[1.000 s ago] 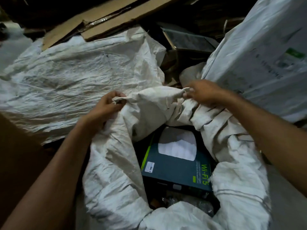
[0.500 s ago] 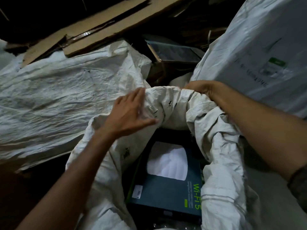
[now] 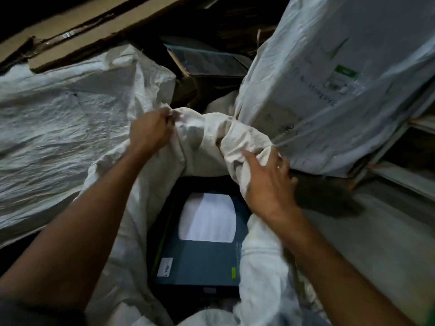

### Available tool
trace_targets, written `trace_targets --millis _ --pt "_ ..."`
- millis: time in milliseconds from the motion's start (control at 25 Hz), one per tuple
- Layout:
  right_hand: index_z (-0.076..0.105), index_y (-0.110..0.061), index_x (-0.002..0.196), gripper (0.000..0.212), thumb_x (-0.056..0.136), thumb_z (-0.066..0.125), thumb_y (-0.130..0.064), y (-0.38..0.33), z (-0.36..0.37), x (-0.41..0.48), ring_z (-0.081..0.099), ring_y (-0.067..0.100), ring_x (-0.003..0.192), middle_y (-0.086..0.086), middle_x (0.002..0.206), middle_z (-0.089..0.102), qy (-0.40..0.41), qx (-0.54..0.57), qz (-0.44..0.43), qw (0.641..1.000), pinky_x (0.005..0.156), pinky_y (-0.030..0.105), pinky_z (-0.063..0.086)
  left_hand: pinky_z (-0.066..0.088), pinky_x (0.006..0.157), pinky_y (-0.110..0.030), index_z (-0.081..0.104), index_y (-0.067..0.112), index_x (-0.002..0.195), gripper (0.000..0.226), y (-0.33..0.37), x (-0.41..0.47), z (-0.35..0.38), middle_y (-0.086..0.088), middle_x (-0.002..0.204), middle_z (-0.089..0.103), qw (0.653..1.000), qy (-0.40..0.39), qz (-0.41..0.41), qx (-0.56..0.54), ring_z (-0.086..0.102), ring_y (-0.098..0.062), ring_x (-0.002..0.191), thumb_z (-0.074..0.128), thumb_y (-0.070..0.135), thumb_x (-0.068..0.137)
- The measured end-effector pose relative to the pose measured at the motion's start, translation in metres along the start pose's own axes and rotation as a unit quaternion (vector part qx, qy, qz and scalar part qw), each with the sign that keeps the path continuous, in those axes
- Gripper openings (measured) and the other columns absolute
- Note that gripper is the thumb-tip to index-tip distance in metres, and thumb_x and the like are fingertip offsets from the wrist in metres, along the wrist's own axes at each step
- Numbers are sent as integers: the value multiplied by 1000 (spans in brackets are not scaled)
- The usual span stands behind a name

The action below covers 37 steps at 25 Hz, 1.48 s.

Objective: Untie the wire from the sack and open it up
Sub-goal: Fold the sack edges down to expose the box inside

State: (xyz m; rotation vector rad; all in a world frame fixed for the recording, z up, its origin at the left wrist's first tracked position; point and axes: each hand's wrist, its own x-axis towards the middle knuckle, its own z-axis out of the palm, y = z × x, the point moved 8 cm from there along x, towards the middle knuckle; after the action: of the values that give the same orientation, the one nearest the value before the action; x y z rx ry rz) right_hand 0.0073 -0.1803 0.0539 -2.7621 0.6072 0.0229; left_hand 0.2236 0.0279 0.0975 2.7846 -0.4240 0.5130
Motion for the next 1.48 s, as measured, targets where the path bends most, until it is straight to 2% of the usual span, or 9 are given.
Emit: trace_targets --millis 280,480,600,760,920,1040,1280,1360,1480 --pt "83 -9 85 52 83 36 11 112 -2 118 55 27 54 22 108 74 -125 484 166 850 70 35 63 48 71 -36 70 9 116 50 -49 20 14 -18 91 67 982 -109 -99 -121 63 -33 82 51 52 100" --pt "79 -3 60 70 92 19 14 125 17 120 74 24 58 12 72 76 -179 601 198 753 46 34 59 28 116 -54 40 31 153 79 86 0 26 -6 158 39 957 -29 278 -74 34 -31 144 56 64 83" --pt "79 -5 100 60 88 22 11 124 12 119 73 31 93 18 115 73 -195 563 175 784 72 39 62 17 117 -52 42 34 151 76 152 -11 86 2 159 42 916 -131 375 55 30 -23 150 54 73 87" --pt "46 -20 148 52 102 46 -42 126 -36 93 35 36 142 16 159 34 -65 41 109 991 112 49 38 34 95 -42 66 22 109 30 169 -1 120 -8 96 74 931 -124 343 21 68 -30 97 48 46 103" --pt "8 -31 159 98 84 48 -79 69 -5 10 4 38 152 8 167 -12 -17 81 95 992 114 60 24 37 90 -42 63 24 107 28 191 28 118 -10 100 75 940 -91 328 20 69 -33 95 44 44 105" --pt "27 -31 156 84 86 73 -25 94 26 13 35 35 141 12 166 8 -72 149 96 981 106 43 42 39 86 -40 68 26 112 32 184 55 112 -10 113 73 947 -118 300 7 67 -34 107 45 47 105" --pt "60 5 127 56 81 34 23 219 87 23 48 41 132 23 144 52 -141 684 356 621 111 49 37 37 99 -46 64 30 118 33 166 55 121 -4 124 69 971 -129 196 -37 59 -30 120 55 55 98" --pt "63 6 119 57 76 33 29 217 103 17 57 40 116 25 124 63 -139 663 349 647 98 46 45 37 99 -46 61 30 125 37 186 30 105 -1 126 65 965 -112 234 -45 55 -30 121 62 51 95" --pt "75 -19 108 44 78 51 3 219 56 24 62 27 100 11 113 72 38 405 197 892 86 35 53 47 84 -35 63 30 111 47 188 -38 70 5 106 66 926 -267 247 -103 62 -19 101 57 71 88"
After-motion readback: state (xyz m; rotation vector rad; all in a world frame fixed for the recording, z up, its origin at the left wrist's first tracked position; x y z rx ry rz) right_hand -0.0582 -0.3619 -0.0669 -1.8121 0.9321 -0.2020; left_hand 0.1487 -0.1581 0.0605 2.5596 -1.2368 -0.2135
